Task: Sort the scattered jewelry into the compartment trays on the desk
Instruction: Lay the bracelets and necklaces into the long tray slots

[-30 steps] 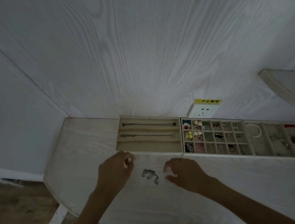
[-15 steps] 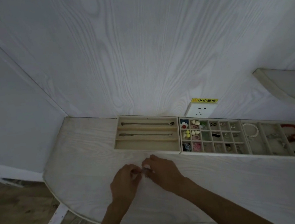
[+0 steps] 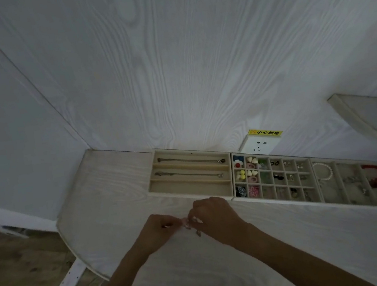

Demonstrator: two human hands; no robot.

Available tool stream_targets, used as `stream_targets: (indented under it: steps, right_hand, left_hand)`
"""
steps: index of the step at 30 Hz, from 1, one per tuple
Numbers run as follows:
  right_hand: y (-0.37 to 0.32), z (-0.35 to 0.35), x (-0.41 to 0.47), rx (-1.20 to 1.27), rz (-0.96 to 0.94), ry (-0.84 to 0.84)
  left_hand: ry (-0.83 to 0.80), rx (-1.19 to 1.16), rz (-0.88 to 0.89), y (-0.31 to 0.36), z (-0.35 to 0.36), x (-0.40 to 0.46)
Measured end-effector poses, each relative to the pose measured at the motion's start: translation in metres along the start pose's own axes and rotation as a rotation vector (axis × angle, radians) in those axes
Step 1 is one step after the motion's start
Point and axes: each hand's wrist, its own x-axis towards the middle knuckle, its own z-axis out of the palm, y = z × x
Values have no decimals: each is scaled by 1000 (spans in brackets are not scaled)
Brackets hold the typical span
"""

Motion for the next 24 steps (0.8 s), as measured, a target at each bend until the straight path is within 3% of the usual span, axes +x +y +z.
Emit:
stream_targets:
  steps: [5, 10, 13, 20, 24]
  right_hand:
    - [5, -28, -18, 176, 133, 95]
    - [4, -58, -25, 438, 236, 165]
    - [5, -77, -30, 568, 241, 131]
    - [13, -127, -42, 684, 332, 237]
    - [11, -152, -47, 708, 311, 223]
  left_hand:
    - [40, -72, 42, 28, -14, -6]
    - [-231, -292, -50, 63, 3, -10]
    - [-327, -345, -5, 62, 13, -8]
    - [-113, -154, 329, 61, -9, -9]
    - [-23, -130, 404, 86, -23, -9]
